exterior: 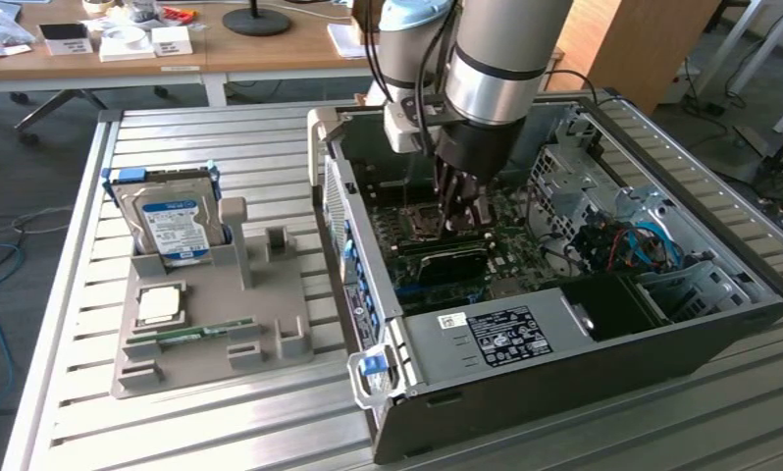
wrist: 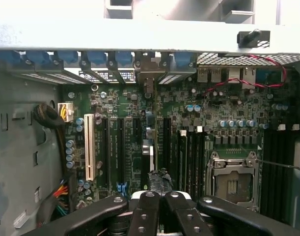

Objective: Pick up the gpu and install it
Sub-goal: 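Press down on the gpu until it lock into place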

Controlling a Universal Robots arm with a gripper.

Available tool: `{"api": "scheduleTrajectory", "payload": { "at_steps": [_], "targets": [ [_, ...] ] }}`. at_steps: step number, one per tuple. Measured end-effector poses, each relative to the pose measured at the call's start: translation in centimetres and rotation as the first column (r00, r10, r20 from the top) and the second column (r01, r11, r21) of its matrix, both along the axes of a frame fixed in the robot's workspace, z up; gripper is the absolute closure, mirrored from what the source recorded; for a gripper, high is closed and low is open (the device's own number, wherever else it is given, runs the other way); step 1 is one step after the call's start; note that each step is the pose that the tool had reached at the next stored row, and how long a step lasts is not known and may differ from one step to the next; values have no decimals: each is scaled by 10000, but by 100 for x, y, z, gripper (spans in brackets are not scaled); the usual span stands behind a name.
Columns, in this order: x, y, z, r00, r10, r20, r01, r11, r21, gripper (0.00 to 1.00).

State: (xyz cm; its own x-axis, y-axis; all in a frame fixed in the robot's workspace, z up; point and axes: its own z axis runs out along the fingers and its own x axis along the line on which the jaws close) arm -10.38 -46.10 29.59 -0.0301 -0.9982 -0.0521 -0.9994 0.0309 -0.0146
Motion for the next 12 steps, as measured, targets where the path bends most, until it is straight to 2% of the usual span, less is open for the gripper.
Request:
{"api": "scheduleTrajectory", "payload": {
  "at_steps": [12],
  "targets": [
    [-13,0,-94,10000,-2,0,2,10000,1,89]
  ]
}}
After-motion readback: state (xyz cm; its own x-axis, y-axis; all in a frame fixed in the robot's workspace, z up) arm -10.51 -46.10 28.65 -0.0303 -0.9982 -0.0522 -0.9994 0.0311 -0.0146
